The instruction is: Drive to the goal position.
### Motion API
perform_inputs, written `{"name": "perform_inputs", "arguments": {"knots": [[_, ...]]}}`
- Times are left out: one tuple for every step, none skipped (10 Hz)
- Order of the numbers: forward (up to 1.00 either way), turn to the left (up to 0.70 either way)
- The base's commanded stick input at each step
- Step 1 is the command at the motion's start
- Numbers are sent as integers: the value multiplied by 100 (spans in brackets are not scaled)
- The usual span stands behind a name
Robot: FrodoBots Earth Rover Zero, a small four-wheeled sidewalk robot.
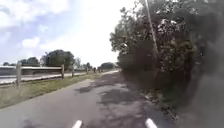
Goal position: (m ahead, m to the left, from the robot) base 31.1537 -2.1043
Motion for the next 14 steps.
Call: {"name": "perform_inputs", "arguments": {"knots": [[85, 0], [85, 0], [85, 0], [85, 0], [85, 0], [85, 0], [85, 0], [85, 0], [85, 0], [85, 0], [85, 0], [85, 0], [85, 0], [85, 0]]}}
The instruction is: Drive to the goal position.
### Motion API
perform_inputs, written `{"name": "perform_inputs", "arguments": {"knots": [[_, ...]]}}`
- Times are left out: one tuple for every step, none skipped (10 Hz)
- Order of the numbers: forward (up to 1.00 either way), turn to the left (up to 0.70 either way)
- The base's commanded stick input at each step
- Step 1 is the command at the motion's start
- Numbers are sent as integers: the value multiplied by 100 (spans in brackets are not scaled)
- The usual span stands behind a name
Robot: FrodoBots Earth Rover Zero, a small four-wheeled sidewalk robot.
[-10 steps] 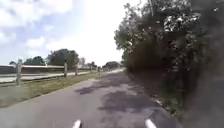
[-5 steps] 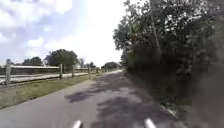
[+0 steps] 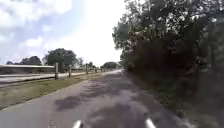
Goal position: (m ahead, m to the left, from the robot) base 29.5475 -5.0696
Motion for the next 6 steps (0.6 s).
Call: {"name": "perform_inputs", "arguments": {"knots": [[72, 0], [0, 0], [7, 1], [17, 1], [26, 2], [36, 3]]}}
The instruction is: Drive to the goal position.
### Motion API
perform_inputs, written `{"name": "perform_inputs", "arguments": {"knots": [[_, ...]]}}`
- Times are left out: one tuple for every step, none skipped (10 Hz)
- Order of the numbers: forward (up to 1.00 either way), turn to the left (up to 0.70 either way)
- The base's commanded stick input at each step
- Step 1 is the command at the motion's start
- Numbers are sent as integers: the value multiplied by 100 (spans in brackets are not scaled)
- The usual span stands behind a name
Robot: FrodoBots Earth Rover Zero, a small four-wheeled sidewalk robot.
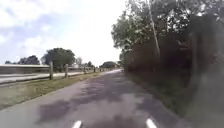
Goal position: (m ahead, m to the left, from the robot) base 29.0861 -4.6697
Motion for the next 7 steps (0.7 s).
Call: {"name": "perform_inputs", "arguments": {"knots": [[46, 3], [56, 4], [65, 5], [75, 6], [80, 6], [80, 6], [80, 6]]}}
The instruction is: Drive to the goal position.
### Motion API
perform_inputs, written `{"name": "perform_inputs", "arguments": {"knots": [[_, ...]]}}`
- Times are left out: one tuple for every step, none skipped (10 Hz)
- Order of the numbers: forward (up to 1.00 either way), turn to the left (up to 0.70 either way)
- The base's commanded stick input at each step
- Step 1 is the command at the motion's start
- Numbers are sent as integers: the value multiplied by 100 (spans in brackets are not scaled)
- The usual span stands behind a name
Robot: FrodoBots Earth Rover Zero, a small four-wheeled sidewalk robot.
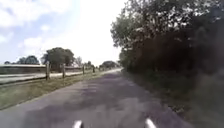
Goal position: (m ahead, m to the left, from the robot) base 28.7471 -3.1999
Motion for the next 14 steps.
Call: {"name": "perform_inputs", "arguments": {"knots": [[80, 6], [80, 6], [80, 6], [80, 6], [80, 6], [80, 6], [80, 6], [80, 5], [80, 6], [80, 6], [80, 6], [80, 6], [80, 6], [80, 6]]}}
